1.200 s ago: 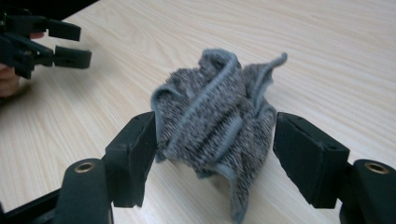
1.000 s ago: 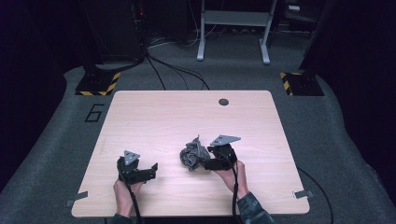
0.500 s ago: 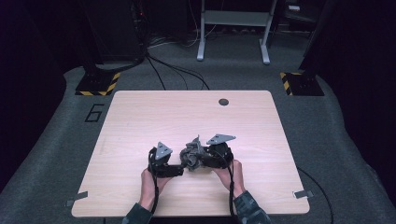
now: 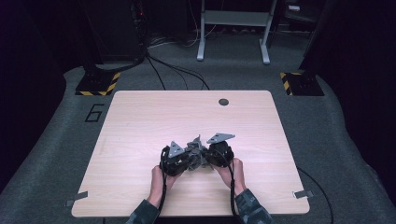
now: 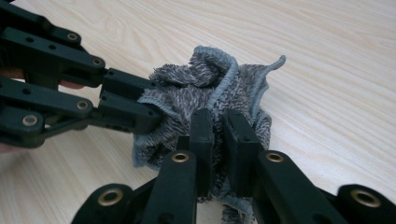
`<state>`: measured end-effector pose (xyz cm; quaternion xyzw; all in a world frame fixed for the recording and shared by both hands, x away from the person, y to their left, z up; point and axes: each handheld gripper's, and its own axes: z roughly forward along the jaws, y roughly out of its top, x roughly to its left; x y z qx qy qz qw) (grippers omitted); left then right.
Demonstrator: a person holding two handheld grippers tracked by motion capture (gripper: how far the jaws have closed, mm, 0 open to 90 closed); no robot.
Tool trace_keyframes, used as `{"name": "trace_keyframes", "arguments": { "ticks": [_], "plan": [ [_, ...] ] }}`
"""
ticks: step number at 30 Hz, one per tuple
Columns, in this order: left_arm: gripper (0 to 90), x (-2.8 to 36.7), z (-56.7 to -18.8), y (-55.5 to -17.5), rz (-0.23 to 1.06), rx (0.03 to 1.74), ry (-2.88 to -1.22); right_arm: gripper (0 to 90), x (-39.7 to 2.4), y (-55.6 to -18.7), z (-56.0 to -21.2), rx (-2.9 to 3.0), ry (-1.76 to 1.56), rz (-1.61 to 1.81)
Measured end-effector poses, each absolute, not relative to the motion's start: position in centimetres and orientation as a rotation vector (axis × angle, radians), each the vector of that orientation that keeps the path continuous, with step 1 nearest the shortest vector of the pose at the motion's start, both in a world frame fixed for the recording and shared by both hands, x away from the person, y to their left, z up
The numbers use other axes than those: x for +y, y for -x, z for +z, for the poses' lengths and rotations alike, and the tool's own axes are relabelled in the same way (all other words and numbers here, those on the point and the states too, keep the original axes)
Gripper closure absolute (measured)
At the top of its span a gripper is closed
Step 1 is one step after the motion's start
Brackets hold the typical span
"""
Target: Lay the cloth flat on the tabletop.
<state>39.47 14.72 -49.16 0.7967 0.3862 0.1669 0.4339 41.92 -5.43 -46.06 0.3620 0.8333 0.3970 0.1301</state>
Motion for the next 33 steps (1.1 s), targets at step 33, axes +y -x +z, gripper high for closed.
{"name": "trace_keyframes", "arguments": {
  "ticks": [33],
  "plan": [
    [74.1,20.2,-49.3,-39.4,0.422,1.037,-1.962,86.5,-9.8,-42.4,-45.5,2.311,-1.132,1.105]
  ]
}}
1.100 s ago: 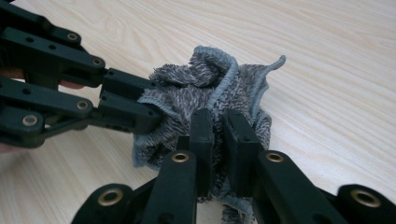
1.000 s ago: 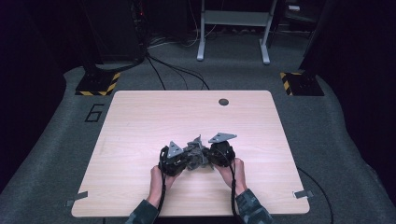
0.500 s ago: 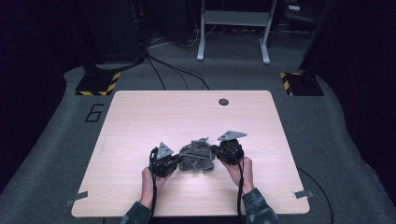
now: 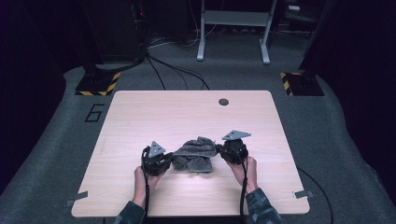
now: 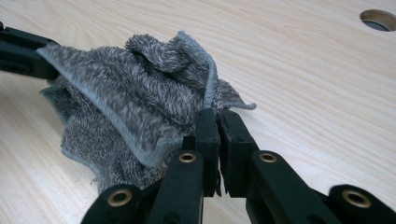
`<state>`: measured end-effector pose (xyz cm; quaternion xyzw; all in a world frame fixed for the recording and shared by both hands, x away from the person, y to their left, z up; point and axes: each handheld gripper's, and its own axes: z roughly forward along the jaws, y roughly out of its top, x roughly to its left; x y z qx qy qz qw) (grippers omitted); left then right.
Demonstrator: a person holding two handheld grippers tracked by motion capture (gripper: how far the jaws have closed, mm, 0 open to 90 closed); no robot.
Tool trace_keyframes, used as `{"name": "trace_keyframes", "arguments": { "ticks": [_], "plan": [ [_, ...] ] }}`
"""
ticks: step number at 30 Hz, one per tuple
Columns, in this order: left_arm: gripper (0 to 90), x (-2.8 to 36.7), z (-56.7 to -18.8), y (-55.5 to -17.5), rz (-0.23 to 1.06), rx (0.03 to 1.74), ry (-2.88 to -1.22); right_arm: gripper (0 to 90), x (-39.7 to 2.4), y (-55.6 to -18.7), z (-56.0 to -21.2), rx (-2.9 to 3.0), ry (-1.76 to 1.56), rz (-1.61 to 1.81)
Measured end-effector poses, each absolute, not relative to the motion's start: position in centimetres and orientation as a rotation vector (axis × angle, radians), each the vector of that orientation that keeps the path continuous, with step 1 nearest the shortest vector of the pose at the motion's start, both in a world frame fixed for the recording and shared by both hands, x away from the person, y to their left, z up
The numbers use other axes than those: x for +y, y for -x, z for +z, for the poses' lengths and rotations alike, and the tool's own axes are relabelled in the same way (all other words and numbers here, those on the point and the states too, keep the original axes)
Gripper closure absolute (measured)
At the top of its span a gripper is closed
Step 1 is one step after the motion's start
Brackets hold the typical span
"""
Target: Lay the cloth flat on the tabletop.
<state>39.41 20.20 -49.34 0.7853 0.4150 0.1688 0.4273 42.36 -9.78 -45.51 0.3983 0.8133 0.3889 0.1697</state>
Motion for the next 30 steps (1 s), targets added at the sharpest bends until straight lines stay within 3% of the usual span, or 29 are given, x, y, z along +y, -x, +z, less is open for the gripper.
{"name": "trace_keyframes", "arguments": {
  "ticks": [3,6,9,17,21,23,26,30],
  "plan": [
    [54.6,20.1,-49.8,-39.4,0.384,1.055,-1.977,78.9,-10.2,-42.6,-45.7,2.312,-1.153,1.105],
    [41.0,20.5,-50.2,-39.0,0.351,1.059,-1.97,59.2,-11.2,-42.7,-45.9,2.301,-1.198,1.145],
    [36.8,20.9,-50.5,-38.6,0.33,1.07,-1.963,44.0,-11.9,-41.9,-45.6,2.253,-1.231,1.253],
    [35.6,21.2,-51.7,-39.0,0.294,1.109,-1.984,34.2,-10.5,-41.7,-46.0,2.312,-1.202,1.265],
    [37.5,20.5,-51.9,-39.6,0.322,1.119,-2.01,46.1,-9.1,-41.8,-46.2,2.348,-1.167,1.179],
    [47.3,20.1,-51.9,-39.9,0.325,1.087,-2.062,57.4,-8.8,-42.1,-46.4,2.365,-1.161,1.135],
    [75.1,19.6,-52.0,-40.0,0.348,1.052,-2.099,79.4,-8.8,-42.3,-46.6,2.354,-1.168,1.128],
    [85.8,19.5,-51.9,-40.0,0.375,1.049,-2.107,87.3,-9.2,-42.5,-46.6,2.343,-1.16,1.116]
  ]
}}
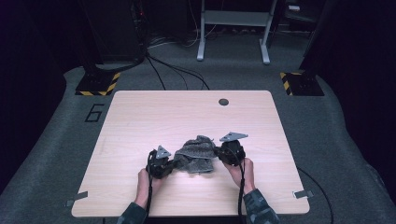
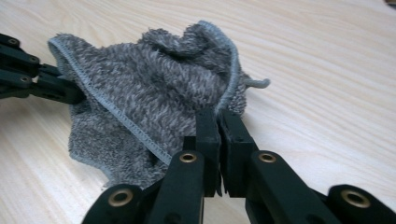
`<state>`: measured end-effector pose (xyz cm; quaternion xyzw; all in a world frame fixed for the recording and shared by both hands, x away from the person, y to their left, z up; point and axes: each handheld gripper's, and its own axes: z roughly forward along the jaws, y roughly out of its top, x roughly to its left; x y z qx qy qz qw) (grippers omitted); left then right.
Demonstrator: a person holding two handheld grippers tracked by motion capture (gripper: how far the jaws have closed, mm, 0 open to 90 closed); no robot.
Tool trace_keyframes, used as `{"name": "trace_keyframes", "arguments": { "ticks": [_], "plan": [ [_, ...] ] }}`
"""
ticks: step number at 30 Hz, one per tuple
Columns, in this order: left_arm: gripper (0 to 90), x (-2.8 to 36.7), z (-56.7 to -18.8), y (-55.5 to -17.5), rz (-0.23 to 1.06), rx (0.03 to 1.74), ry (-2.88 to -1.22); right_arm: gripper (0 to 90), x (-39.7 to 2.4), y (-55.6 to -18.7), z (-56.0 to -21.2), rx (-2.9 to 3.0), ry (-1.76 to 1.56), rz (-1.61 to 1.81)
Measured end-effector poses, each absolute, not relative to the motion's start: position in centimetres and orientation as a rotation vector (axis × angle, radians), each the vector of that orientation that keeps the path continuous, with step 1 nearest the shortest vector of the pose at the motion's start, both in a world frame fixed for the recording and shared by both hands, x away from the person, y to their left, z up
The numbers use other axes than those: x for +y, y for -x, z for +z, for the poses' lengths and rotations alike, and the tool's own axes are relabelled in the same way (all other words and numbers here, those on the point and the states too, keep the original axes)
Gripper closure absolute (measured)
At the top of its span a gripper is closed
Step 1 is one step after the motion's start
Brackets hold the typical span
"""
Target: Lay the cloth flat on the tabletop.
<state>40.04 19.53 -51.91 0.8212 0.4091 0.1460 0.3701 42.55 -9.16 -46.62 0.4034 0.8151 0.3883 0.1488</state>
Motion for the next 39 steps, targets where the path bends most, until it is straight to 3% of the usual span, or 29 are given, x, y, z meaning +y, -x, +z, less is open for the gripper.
{"name": "trace_keyframes", "arguments": {
  "ticks": [17,33,37,39],
  "plan": [
    [87.3,22.9,-48.5,-40.8,0.53,1.099,-2.028,87.6,-13.3,-42.8,-44.5,2.216,-1.209,1.128],
    [87.8,23.3,-49.6,-40.6,0.41,1.088,-2.076,87.9,-15.0,-41.1,-46.7,2.262,-1.256,1.146],
    [88.2,23.6,-49.5,-42.6,0.43,1.113,-2.096,89.5,-14.5,-42.7,-46.4,2.252,-1.215,1.157],
    [88.4,23.7,-48.5,-44.6,0.437,1.125,-2.069,89.9,-13.8,-46.0,-44.8,2.261,-1.197,1.149]
  ]
}}
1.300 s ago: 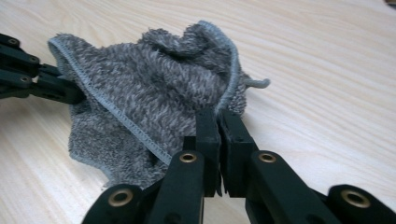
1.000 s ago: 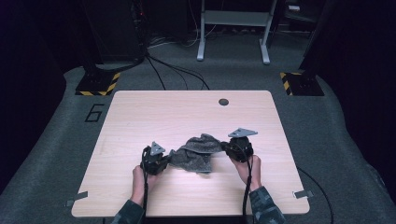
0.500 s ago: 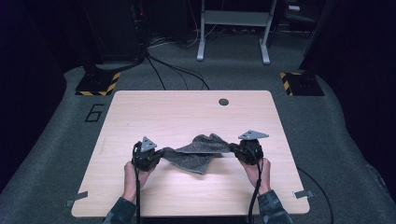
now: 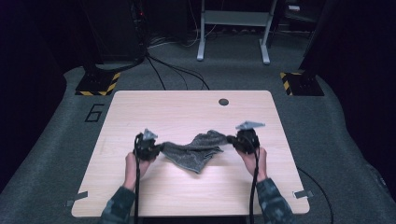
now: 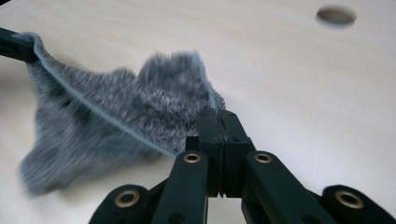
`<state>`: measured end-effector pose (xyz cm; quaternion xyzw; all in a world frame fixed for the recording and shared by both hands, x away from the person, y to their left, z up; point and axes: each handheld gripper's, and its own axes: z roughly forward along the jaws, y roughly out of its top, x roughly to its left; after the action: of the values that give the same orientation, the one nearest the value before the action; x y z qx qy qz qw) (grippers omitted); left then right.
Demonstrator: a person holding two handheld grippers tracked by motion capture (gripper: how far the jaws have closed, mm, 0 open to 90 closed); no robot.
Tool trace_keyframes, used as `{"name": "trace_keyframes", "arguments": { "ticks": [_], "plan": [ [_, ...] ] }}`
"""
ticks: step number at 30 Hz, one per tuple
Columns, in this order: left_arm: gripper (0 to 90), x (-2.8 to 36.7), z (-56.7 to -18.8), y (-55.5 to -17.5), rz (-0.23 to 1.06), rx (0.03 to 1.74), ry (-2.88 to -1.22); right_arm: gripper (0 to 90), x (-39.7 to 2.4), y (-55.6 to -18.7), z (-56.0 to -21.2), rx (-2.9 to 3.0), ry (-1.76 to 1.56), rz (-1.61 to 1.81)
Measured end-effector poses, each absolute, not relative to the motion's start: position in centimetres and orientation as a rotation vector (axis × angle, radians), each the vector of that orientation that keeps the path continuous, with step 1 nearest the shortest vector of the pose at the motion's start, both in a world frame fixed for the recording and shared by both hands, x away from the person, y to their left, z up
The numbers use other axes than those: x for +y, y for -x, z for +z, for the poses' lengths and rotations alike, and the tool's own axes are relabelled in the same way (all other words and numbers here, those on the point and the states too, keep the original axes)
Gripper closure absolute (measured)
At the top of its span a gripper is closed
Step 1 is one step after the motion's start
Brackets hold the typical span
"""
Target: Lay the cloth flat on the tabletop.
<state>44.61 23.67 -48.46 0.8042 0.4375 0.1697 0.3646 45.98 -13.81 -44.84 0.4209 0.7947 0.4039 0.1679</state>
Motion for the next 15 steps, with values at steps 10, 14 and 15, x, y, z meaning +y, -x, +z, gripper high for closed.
{"name": "trace_keyframes", "arguments": {
  "ticks": [10,14,15],
  "plan": [
    [88.4,21.1,-30.6,-47.7,0.906,0.881,-1.903,89.9,-13.7,-50.4,-29.8,1.967,-1.065,1.288],
    [88.3,21.8,-32.5,-44.1,0.918,0.819,-1.91,89.6,-14.4,-46.6,-29.3,1.972,-0.997,1.357],
    [88.2,22.0,-33.9,-43.4,0.917,0.813,-1.931,89.5,-14.6,-45.6,-30.6,1.997,-0.99,1.348]
  ]
}}
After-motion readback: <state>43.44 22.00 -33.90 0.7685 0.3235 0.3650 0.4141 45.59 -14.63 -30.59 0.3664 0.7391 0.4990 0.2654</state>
